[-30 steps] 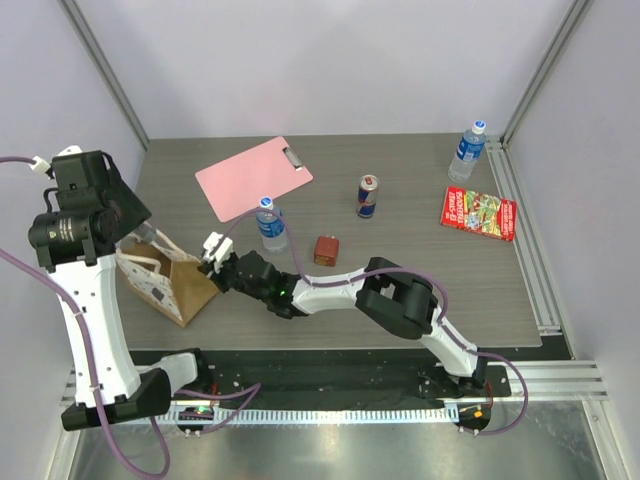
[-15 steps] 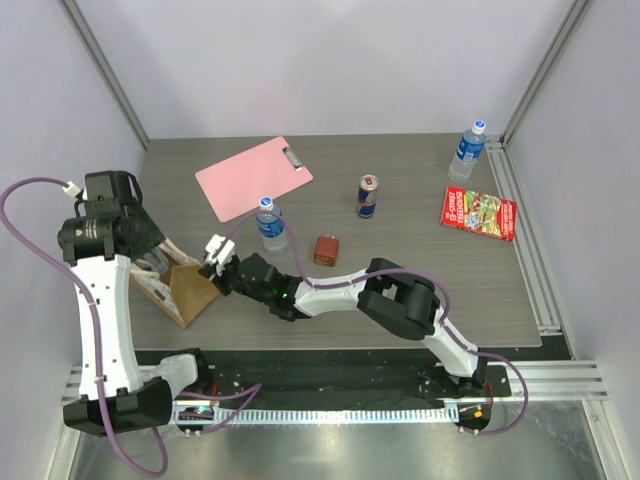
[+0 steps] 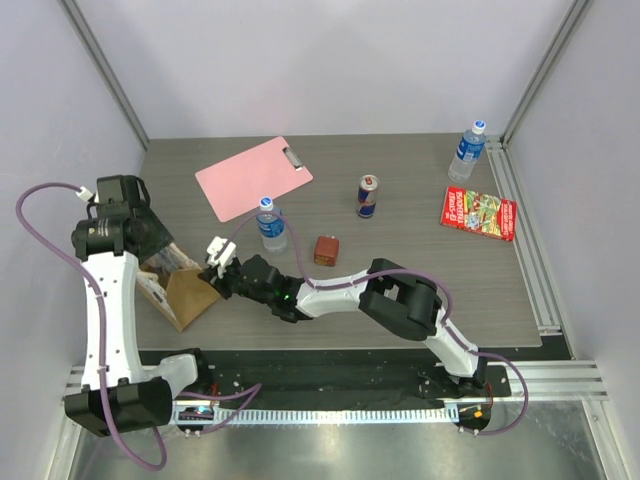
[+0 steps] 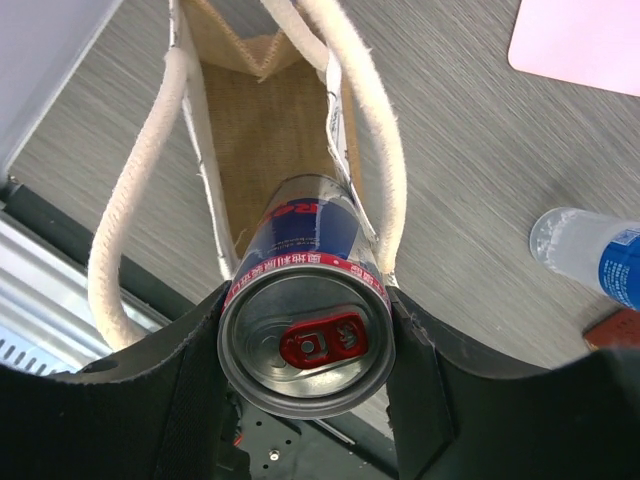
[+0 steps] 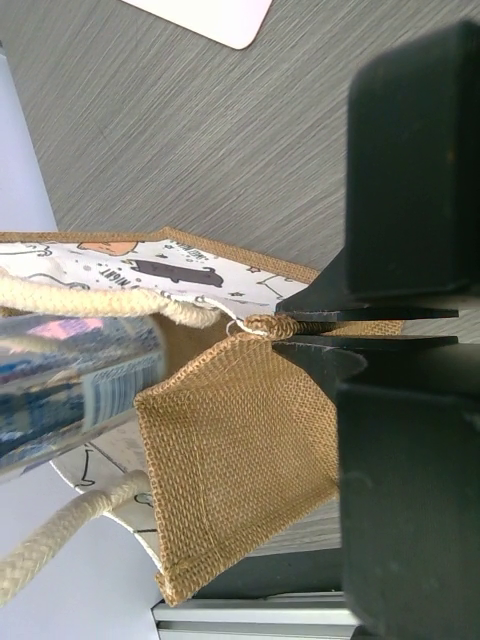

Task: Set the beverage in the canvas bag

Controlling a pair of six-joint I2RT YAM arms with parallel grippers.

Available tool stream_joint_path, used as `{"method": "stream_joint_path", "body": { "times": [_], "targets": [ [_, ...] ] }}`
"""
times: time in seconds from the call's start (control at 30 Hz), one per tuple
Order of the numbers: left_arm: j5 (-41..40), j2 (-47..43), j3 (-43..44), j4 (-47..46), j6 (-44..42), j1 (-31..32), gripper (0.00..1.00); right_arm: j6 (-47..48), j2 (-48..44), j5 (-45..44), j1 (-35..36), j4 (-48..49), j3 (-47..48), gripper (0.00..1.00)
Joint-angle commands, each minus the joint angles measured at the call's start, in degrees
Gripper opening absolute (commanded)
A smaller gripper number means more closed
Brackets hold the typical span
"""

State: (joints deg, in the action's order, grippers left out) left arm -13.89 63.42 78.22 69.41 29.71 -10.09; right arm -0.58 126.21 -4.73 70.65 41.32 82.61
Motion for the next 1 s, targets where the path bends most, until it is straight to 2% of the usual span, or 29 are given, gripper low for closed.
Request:
{"method": "stream_joint_path", "body": {
  "times": [0.0, 0.27, 0.7, 0.9, 0.97],
  "targets": [
    [2.9, -1.01, -0.78, -4.9, 0.87, 0.07, 0.0, -0.56, -4.22, -0.1, 0.36, 4.38, -0.25, 0.01],
    [6.25, -2.68, -4.47, -3.84, 1.05, 0.07, 0.0, 0.23, -3.52, -0.45, 0.36, 4.29, -0.17, 0.01],
    [9.67, -3.57, -14.4, -10.6, 1.57, 0.07, 0.0, 1.02, -1.32, -0.98, 0.28, 2.89, 2.29, 0.02],
    [10.28, -4.18, -21.08, -15.7, 2.8, -0.02, 0.0, 1.02, -1.23, -0.98, 0.36, 2.62, 2.29, 0.11],
    [11.33, -4.44, -22.48, -16.49, 3.24, 0.07, 0.0, 1.02, -1.23, -0.89, 0.36, 2.54, 2.21, 0.17]
  ]
}}
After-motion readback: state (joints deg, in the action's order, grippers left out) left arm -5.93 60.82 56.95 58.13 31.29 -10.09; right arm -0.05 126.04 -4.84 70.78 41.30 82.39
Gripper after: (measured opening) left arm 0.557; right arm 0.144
